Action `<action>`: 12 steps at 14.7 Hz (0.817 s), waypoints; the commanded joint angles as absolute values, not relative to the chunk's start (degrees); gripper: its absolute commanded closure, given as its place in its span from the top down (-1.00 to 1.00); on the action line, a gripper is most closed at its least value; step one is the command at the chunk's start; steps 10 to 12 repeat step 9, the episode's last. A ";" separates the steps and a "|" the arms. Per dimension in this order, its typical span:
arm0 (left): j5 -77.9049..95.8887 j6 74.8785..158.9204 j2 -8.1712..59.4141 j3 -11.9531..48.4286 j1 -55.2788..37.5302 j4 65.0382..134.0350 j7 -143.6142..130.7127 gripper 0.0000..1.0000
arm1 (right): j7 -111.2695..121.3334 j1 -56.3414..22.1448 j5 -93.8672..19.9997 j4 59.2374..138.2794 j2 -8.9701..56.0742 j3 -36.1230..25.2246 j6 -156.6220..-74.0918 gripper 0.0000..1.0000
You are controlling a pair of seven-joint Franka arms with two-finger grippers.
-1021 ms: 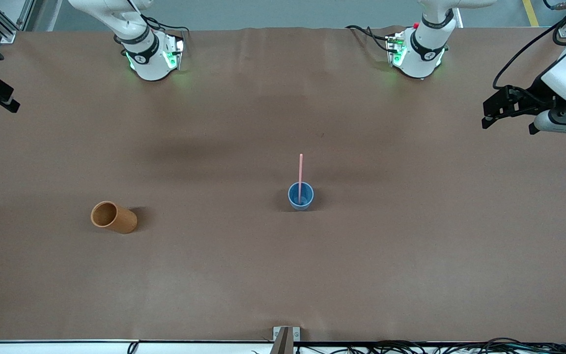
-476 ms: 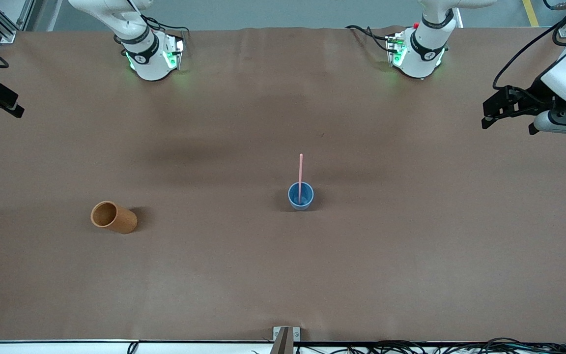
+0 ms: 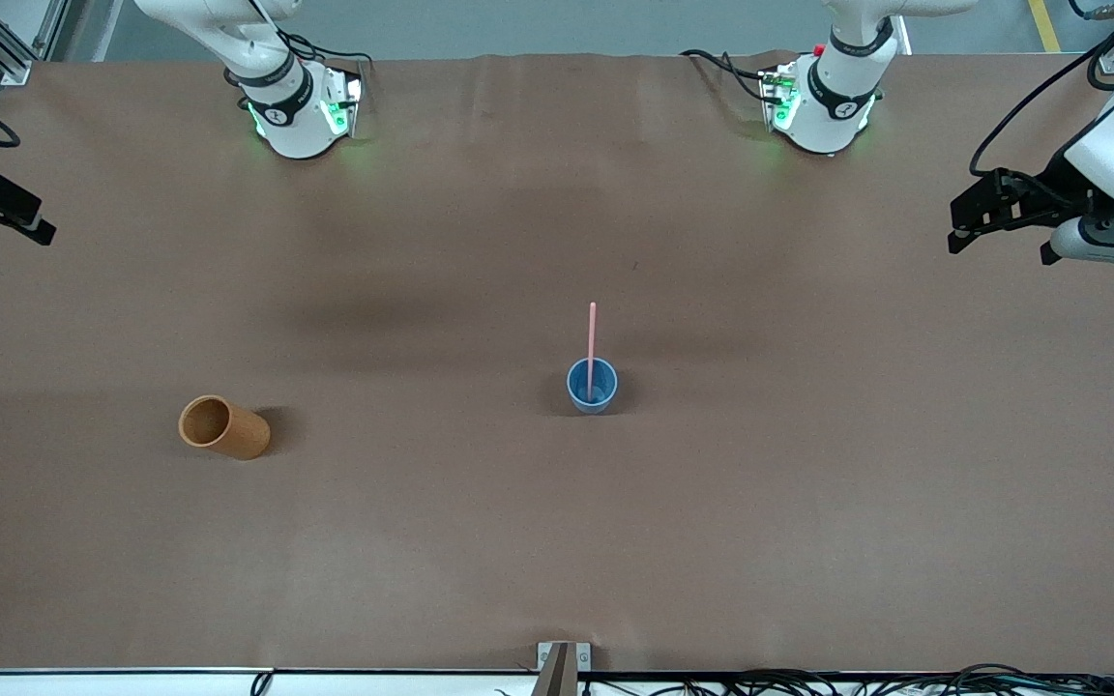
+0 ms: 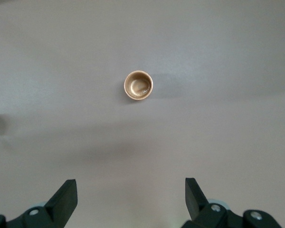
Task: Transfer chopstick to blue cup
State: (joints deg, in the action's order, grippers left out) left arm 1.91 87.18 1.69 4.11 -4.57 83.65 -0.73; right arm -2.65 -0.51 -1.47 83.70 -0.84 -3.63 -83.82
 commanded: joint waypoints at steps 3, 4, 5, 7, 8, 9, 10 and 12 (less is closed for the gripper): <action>2.81 87.36 1.85 3.96 -4.48 83.23 0.35 1.00 | 0.88 0.00 0.53 83.41 -0.79 -3.25 -84.46 1.00; 2.90 87.36 1.85 3.96 -4.48 83.23 0.26 1.00 | 0.88 0.00 0.53 83.41 -0.79 -3.25 -84.38 1.00; 2.90 87.36 1.85 3.96 -4.48 83.23 0.26 1.00 | 0.88 0.09 0.53 83.41 -0.79 -3.25 -84.20 1.00; 2.90 87.36 1.85 3.96 -4.48 83.23 0.35 1.00 | 0.79 0.09 0.53 83.50 -0.79 -3.16 -83.85 1.00; 2.90 87.36 1.85 3.96 -4.48 83.23 0.44 1.00 | 0.88 0.09 0.53 83.50 -0.79 -3.16 -83.85 1.00; 2.90 87.36 1.85 3.96 -4.48 83.23 0.44 1.00 | 0.79 0.17 0.53 83.50 -0.79 -3.16 -83.85 1.00; 2.90 87.36 1.85 3.96 -4.48 83.23 0.44 1.00 | 0.79 0.17 0.53 83.50 -0.79 -3.16 -83.85 1.00; 2.90 87.36 1.85 3.96 -4.48 83.23 0.44 1.00 | 0.79 0.17 0.53 83.50 -0.79 -3.16 -83.85 1.00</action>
